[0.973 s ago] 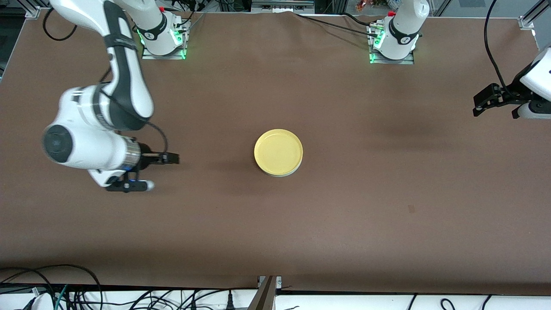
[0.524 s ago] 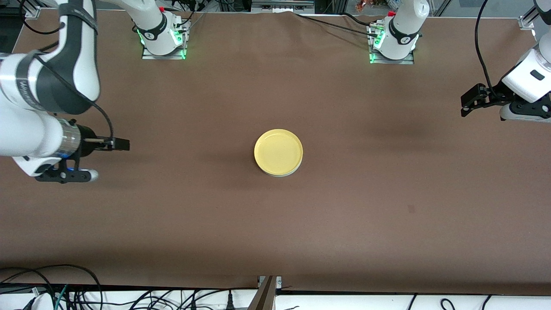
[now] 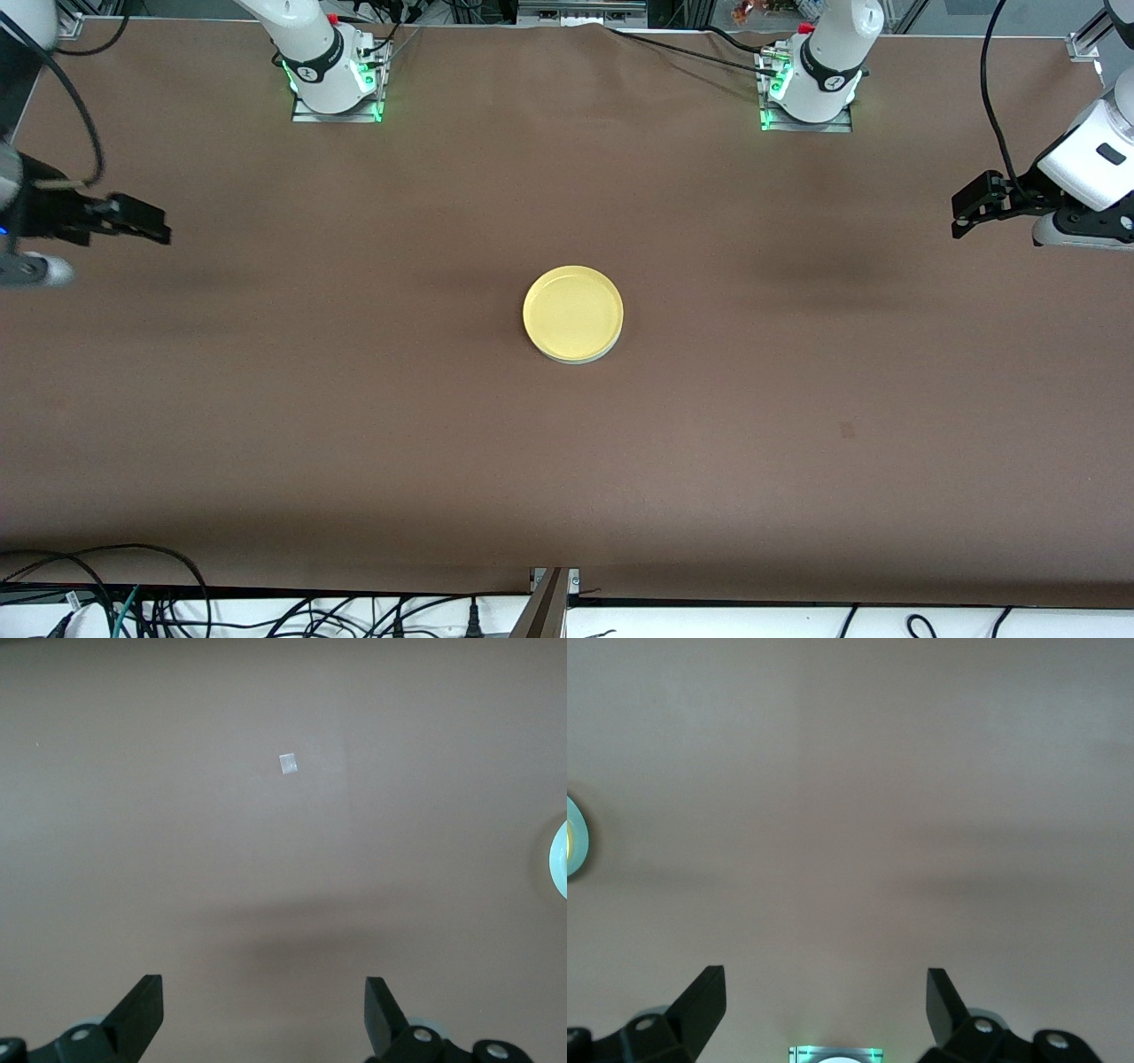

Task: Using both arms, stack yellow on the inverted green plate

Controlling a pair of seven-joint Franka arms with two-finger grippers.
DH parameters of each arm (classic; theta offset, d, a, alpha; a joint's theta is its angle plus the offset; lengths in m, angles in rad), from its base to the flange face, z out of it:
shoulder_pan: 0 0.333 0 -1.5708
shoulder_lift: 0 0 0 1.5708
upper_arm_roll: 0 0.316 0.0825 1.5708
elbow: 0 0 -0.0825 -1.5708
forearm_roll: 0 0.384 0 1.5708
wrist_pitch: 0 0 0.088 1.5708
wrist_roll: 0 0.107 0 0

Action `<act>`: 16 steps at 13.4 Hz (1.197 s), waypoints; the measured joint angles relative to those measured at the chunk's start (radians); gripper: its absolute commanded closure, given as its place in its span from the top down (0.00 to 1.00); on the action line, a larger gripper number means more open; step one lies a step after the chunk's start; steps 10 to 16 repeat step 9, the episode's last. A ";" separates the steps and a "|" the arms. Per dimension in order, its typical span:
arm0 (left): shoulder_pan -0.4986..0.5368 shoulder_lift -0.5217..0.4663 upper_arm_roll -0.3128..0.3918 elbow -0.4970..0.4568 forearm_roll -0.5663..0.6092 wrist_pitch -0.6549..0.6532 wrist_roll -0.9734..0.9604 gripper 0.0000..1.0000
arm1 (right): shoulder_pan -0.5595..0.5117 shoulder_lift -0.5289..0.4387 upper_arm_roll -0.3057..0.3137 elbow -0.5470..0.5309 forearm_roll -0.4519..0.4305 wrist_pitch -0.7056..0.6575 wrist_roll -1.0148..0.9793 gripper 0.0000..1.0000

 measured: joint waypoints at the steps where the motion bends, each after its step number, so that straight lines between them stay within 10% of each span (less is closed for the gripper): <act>1: 0.000 0.000 -0.001 0.000 0.000 -0.001 0.000 1.00 | -0.015 -0.038 0.001 -0.036 0.000 0.010 -0.002 1.00; 16: -0.001 0.001 -0.005 0.007 0.000 -0.002 0.000 1.00 | -0.031 -0.084 0.004 -0.102 -0.004 -0.016 -0.033 1.00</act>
